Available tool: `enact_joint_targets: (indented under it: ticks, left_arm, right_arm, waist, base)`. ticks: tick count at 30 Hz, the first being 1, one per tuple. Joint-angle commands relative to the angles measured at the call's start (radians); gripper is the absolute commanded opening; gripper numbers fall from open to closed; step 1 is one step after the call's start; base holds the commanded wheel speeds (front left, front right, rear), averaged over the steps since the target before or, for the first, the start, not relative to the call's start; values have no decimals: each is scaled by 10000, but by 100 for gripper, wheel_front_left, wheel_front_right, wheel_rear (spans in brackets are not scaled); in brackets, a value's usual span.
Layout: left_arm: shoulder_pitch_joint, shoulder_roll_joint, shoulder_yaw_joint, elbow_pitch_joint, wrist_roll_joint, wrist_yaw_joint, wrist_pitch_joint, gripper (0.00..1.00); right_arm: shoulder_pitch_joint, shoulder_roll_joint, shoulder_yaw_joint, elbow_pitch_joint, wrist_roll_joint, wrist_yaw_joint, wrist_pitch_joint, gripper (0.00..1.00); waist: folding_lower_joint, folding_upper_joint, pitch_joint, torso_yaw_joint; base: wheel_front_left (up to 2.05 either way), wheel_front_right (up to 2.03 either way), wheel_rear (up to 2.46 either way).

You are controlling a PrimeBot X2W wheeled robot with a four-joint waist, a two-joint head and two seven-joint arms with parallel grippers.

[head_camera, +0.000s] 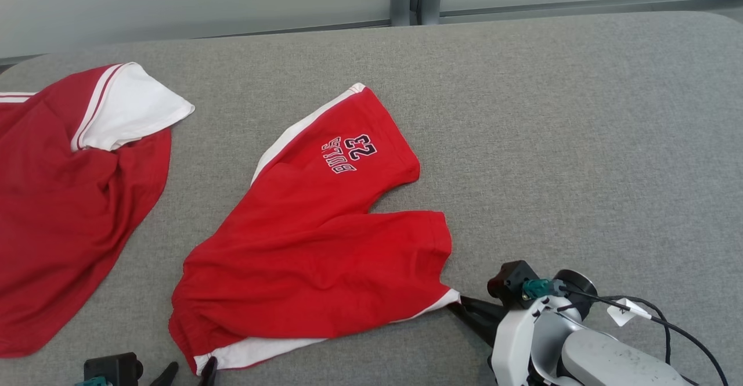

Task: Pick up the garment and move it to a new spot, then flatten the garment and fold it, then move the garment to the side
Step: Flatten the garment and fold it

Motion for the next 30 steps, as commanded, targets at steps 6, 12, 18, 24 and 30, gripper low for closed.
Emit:
enact_joint_targets:
  ticks: [6, 12, 18, 24, 30]
  left_arm:
    - [-236, -17, -144, 188, -145, -138, 65, 82]
    - [-95, 127, -551, 160, -327, -414, 474, 0]
    - [200, 357, -388, -1762, -1414, -559, 1316, 0]
    - [24, 1260, -127, -6395, -5101, -817, 3261, 0]
    - [-1973, 2314, 1595, -8033, -7692, -267, 4371, 0]
  right_arm:
    - [-322, 1, 203, 151, 187, 1, -123, 0]
    - [-441, -49, 284, 159, 305, 1, -289, 0]
    - [-255, -558, -330, -489, 709, 1, -320, 0]
    - [-350, -2178, -2064, -3937, 2246, 1, 601, 0]
    - [-1224, -3424, -4625, -6510, 3700, 1, 1814, 0]
  waist:
    - [0, 22, 3, -62]
    - [0, 22, -82, -112]
    - [0, 22, -121, -65]
    - [0, 22, 323, -193]
    - [0, 22, 1425, -339]
  base:
    - [0, 0, 0]
    - [0, 0, 0]
    - [0, 0, 0]
    - [0, 0, 0]
    - [0, 0, 0]
